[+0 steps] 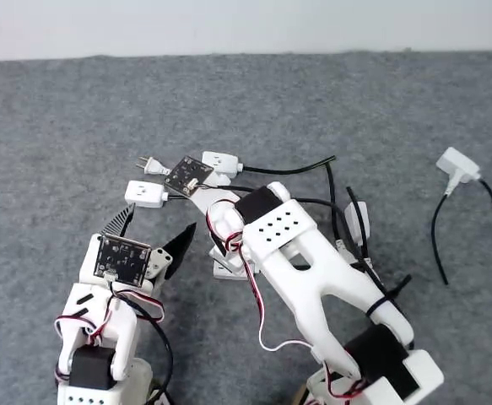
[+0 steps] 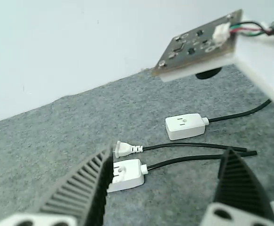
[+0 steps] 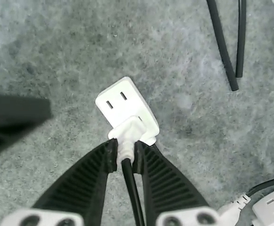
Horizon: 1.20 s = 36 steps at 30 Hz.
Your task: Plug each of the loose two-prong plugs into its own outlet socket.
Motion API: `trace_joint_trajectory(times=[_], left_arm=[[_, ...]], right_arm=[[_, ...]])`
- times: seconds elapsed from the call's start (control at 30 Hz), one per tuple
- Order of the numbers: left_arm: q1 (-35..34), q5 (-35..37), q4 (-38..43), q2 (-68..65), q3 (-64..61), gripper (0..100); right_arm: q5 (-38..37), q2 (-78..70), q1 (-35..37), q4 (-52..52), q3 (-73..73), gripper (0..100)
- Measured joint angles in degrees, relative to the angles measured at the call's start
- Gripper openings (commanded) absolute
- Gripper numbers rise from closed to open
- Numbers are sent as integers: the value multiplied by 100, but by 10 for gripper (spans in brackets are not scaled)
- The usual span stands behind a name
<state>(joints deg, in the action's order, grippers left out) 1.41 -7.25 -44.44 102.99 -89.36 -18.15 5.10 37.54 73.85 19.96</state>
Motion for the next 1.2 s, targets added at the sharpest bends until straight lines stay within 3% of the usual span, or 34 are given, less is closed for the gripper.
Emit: trace_joint_trajectory(times=[1.2], left_arm=[[0, 0, 0, 0, 0, 349]], right_arm=[[-193, 70, -360, -281, 325, 9]])
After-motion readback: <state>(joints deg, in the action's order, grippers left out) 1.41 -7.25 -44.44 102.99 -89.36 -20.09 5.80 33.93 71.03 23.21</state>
